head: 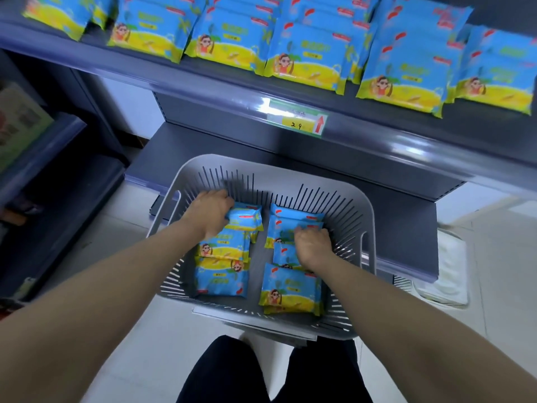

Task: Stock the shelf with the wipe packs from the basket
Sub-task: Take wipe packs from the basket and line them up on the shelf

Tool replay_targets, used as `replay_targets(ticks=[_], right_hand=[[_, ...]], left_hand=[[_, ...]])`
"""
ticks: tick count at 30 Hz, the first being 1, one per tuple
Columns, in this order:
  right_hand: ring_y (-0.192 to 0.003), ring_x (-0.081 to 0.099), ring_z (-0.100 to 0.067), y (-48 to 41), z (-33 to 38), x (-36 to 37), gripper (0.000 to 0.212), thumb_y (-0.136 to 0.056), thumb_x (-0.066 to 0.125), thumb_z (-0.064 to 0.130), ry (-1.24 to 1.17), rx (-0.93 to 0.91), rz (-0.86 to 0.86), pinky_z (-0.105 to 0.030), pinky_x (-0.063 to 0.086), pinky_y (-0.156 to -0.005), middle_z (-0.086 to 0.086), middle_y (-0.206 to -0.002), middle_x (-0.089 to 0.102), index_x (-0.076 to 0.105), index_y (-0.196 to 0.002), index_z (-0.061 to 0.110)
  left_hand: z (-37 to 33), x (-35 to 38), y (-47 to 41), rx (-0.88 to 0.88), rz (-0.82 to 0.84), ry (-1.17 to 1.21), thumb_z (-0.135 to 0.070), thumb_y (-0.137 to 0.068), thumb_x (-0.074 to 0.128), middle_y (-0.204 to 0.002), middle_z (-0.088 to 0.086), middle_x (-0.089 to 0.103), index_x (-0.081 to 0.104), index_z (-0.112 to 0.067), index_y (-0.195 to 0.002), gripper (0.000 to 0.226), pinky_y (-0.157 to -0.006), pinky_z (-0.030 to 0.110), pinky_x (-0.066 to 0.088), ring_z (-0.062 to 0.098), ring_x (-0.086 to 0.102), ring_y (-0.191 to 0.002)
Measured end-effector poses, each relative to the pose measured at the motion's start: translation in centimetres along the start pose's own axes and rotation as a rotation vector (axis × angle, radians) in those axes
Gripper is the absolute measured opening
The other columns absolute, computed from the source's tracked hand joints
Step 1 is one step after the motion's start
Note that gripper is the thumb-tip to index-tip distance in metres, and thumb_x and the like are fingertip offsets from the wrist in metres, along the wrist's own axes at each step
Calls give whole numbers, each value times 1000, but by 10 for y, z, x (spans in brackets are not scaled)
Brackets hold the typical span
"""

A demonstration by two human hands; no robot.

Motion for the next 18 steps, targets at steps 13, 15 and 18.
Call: replay_targets(ticks=[13,15,18], right_hand=[[-78,49,-29,76,-67,-214,14,-80,46,3,-69,-147,-189,-33,36,-60,-10,-94,58,51,-84,15],[-75,48,-27,95,-97,-254,11,-82,49,8,-55,-140,-226,-31,34,-57,-5,-84,54,53,-89,15],[-84,53,-32,123,-152,-304,8,-81,55,14,-5,-98,-303,-30,36,-61,-8,-84,54,55,-88,11]], left_hand=[[-67,-169,-3,200,-37,119,-22,-80,64,-90,6,61,60,-10,-91,17,-65,31,35,27,55,-83],[-92,-207,-9,234,-81,181,-23,-80,66,-84,5,58,60,-10,-89,17,-62,34,40,24,52,-76],[-137,-256,-18,315,-156,231,-24,-79,69,-85,2,57,61,-11,-92,20,-61,31,35,23,53,-79]])
Point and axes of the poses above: each hand's wrist, its own y-axis away from the middle knuckle, its own x-axis out of the palm, z = x × y, the point moved 7 cm from there along -y, towards the middle knuckle
